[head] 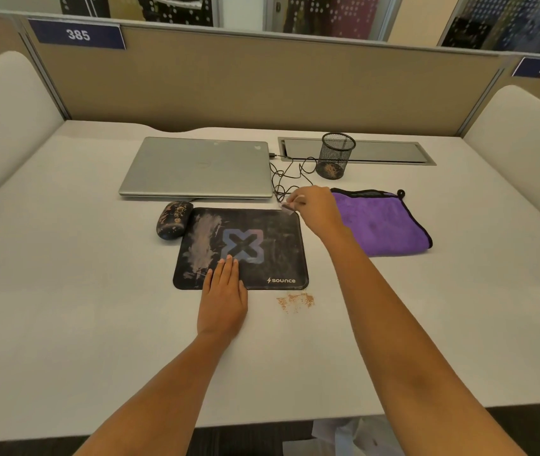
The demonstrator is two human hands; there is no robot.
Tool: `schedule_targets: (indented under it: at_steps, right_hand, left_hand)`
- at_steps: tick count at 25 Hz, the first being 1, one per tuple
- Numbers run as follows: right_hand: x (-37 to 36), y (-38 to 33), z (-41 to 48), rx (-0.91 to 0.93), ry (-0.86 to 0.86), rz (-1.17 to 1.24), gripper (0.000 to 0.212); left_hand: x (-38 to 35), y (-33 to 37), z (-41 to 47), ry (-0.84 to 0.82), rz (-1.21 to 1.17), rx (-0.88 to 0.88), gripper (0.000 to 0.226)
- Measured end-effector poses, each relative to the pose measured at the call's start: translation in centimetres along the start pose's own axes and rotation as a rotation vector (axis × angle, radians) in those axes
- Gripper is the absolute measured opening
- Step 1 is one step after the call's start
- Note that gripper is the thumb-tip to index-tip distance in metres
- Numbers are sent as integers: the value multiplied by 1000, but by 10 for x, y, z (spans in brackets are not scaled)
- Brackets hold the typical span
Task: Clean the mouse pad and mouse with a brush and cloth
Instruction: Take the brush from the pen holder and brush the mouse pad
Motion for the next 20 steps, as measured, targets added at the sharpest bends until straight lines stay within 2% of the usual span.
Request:
schedule_targets:
  at_steps: [5,10,15,20]
  right_hand:
    - [-31,-3,17,-20,-68,-90,26]
    - [-39,-20,9,63,-231,-191,25]
    - [-23,-30,-50,246,-407,-215,21]
    - [-9,-22,-116,319,-490,-208,21]
  left_hand:
    - [-1,-2,-1,-1,-3,7,61]
    - [-1,-2,1,11,-2,-8,75]
    - [-1,-1,0,2,17,-8,75]
    - [0,-1,0,-9,14,6,62]
Point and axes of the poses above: each hand's wrist, its own z-axis towards the middle knuckle, its own x-axis out of the back of the hand, y = z × x, the point moved 7 cm from there along z, towards the middle knuckle, and after that the axes turned 10 degrees about -z, right-handed, at the moved point
